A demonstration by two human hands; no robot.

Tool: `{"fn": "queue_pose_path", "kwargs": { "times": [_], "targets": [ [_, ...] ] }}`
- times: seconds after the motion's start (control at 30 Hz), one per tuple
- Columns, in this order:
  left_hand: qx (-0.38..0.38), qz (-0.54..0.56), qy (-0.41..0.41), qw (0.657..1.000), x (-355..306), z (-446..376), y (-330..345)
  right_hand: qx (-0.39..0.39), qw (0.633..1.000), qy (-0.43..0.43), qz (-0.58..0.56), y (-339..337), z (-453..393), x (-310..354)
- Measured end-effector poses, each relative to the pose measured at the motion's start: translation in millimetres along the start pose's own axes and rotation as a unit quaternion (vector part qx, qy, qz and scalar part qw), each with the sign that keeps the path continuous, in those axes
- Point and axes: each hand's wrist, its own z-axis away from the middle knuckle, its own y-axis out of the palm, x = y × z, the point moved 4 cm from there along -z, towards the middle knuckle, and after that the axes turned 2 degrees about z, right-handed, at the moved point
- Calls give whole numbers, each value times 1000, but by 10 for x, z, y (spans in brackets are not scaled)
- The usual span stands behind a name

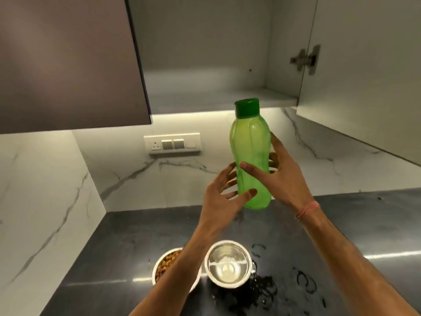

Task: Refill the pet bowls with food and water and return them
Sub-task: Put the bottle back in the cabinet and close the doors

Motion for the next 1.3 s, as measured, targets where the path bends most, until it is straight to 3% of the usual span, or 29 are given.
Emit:
{"fn": "queue_pose_path", "kwargs": {
  "times": [0.3, 0.47, 0.8, 1.3],
  "targets": [
    [-24, -36, 125, 991, -1210, -750, -235, -44, 995, -77, -55, -267, -922, 955],
    [-39, -55, 149, 987, -1595, -1045, -389, -51, 991, -63, -105, -321, -1505, 1263],
    [-69, -91, 120, 986, -1784, -1576, -606, -78, 975, 4, -206, -213, -2260, 1228],
    [-81, -125, 91, 985, -1698, -1827, -703, -59, 981, -13, -184, 114, -2567, 1006]
  ]
}}
